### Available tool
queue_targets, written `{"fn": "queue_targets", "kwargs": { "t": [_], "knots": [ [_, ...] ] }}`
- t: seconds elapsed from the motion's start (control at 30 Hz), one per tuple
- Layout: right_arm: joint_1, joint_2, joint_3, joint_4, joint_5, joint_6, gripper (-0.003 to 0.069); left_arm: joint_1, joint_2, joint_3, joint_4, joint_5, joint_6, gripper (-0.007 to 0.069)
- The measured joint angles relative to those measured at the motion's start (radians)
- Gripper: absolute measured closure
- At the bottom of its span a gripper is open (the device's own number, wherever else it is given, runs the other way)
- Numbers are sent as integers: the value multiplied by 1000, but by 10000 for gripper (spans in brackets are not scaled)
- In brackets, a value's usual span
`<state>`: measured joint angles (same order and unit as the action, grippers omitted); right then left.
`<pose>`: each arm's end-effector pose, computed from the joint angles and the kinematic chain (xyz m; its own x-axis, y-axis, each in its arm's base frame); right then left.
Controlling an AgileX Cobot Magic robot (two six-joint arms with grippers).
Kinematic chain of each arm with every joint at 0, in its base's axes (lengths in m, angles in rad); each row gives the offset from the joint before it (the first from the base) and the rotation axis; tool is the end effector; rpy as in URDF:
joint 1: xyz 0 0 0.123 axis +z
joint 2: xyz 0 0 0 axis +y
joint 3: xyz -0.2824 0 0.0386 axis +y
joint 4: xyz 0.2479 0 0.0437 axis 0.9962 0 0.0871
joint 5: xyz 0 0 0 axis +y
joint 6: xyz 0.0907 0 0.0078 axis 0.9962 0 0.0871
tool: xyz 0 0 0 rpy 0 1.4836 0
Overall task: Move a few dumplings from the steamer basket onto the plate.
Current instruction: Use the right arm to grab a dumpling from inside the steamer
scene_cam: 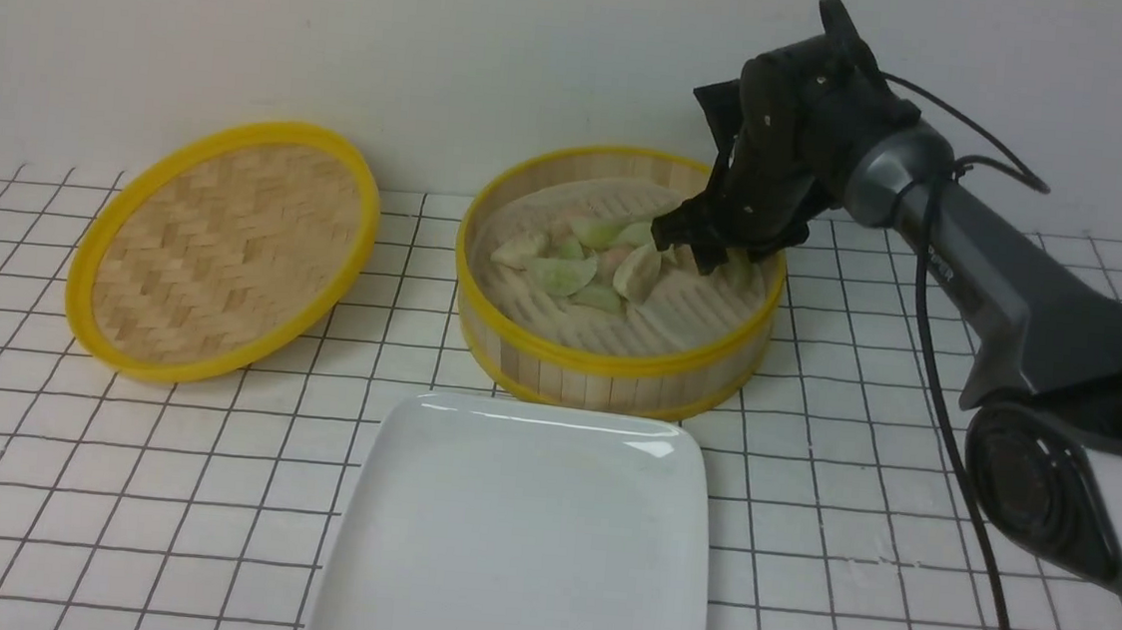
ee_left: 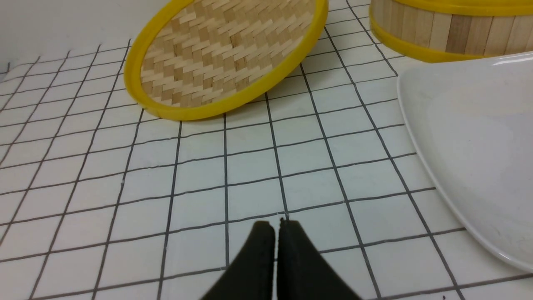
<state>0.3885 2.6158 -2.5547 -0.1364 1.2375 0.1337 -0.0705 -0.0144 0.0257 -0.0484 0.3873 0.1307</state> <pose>0.5094 0.1958 0.1754 -0.8916 -0.2699 -0.3637 -0.2554 0.9628 -0.0882 0.0518 -0.0053 0.1705 -0.2966 0.1069 -0.9490 0.1136 0.9906 0.0761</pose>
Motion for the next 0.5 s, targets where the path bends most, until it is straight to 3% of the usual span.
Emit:
{"fn": "queue_targets", "kwargs": {
  "t": [0.23,0.33,0.37,0.4,0.5],
  "knots": [
    [0,11,-5,22,-3,0,368,0,0,0,0,0,0,631],
    [-1,8,-10,21,-5,-2,519,0,0,0,0,0,0,631],
    [-1,8,-10,21,-5,-2,519,0,0,0,0,0,0,631],
    [-1,7,-10,19,-4,-2,573,0,0,0,0,0,0,631],
    [-2,-8,-6,37,3,-3,650,0,0,0,0,0,0,631]
  ]
}}
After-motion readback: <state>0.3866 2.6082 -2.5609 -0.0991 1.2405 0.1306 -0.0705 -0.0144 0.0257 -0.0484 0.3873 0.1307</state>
